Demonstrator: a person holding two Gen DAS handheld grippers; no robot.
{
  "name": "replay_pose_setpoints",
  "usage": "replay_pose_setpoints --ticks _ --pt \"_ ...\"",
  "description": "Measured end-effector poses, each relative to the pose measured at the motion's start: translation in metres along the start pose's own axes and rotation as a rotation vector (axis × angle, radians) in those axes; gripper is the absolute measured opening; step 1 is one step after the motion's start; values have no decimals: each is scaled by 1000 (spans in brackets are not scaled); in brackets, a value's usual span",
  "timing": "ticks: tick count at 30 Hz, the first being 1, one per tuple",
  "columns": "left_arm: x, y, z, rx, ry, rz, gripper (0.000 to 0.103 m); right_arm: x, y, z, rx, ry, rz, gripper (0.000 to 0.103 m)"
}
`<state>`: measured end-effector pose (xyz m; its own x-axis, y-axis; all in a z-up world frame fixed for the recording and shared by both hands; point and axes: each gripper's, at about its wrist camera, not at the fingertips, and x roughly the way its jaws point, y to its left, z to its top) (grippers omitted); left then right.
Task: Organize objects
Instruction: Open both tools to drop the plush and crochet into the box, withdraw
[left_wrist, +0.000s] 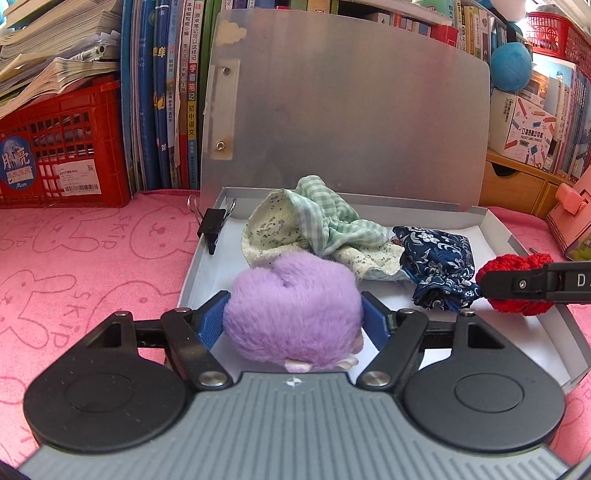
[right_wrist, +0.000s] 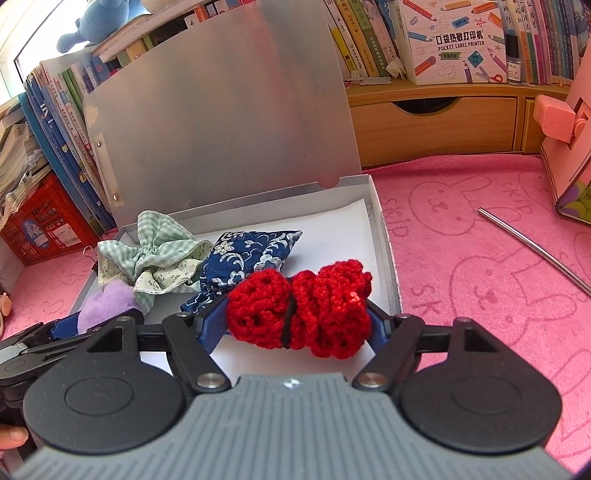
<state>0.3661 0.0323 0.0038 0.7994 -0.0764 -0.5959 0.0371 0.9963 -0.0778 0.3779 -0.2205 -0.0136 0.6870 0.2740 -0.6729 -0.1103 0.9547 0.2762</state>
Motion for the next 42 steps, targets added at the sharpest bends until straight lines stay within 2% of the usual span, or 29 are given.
replay_pose_setpoints --ticks 3,4,9,15,19,36,42 --pt "1 -1 -1 -4 -2 -2 79 0 -1 0 -3 -8 0 80" --pt "-1 0 0 -9 -5 -6 83 -1 -2 0 -1 -11 2 85" --pt "-13 -1 4 0 -33 -2 88 -10 -2 2 14 -34 13 90" --pt "-34 4 5 -35 -47 -13 91 -28 2 3 10 -53 18 91" --pt "-54 2 3 -10 -68 -20 92 -44 5 0 -9 -64 25 91" --pt "-135 -6 -41 54 -53 -127 93 -125 6 -57 -148 -78 93 94" --pt "-158 -10 -62 38 -44 -167 93 -145 3 -81 -166 -75 110 94"
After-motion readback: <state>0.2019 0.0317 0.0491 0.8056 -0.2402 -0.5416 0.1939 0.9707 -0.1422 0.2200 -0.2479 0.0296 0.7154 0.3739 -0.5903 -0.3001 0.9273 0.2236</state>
